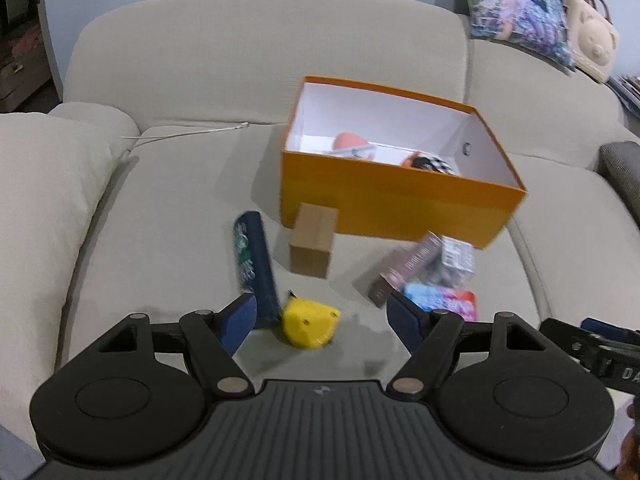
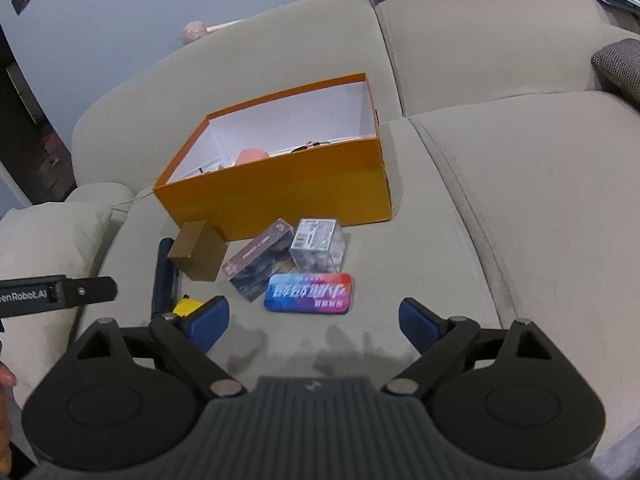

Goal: Organize rigid objects
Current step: 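Withdraw both open grippers up from the orange box over the remaining items, then grasp the dark blue CLEAR bottle with the left gripper while the right gripper grasps the clear plastic box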

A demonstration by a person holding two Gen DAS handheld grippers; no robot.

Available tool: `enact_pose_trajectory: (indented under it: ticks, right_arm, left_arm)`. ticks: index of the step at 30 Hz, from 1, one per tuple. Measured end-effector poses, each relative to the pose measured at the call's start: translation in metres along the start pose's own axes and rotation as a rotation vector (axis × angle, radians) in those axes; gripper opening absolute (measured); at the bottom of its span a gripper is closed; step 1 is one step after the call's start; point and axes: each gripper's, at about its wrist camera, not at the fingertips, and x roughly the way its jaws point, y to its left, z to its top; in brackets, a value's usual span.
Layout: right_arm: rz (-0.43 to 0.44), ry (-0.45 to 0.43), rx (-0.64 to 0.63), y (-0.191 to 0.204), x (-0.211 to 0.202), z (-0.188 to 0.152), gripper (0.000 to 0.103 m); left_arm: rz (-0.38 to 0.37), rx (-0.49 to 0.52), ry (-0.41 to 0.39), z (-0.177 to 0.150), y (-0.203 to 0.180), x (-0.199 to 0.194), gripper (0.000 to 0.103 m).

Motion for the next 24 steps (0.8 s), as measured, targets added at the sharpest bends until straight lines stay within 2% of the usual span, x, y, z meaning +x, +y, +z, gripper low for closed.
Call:
enact_pose_trajectory:
  ticks: [6, 12, 15, 17, 23, 24]
  right_arm:
    - [-0.01, 0.014, -0.019, 0.003, 0.026, 0.026, 0.094]
    - [-0.019, 0.028, 0.0, -0.001, 0.049, 0.045, 0.094]
    - [-0.018, 0.027, 0.003, 0.0, 0.055, 0.05, 0.095]
    - [-0.015, 0.028, 0.006, 0.001, 0.058, 0.052, 0.095]
    - [-0.012, 0.034, 0.009, 0.004, 0.07, 0.053, 0.095]
    - [-0.005, 0.032, 0.006, 0.004, 0.071, 0.053, 0.096]
  left_arm:
    - [0.015, -0.02, 0.026, 0.018, 0.026, 0.033, 0.087]
    - [0.046, -0.038, 0.105, 0.024, 0.041, 0.084, 0.087]
    - [0.04, -0.074, 0.149, 0.028, 0.045, 0.107, 0.087]
    - [0.063, -0.074, 0.175, 0.028, 0.044, 0.121, 0.087]
    - [0.085, -0.098, 0.216, 0.025, 0.048, 0.148, 0.087]
    - [0.084, -0.104, 0.222, 0.024, 0.05, 0.151, 0.084]
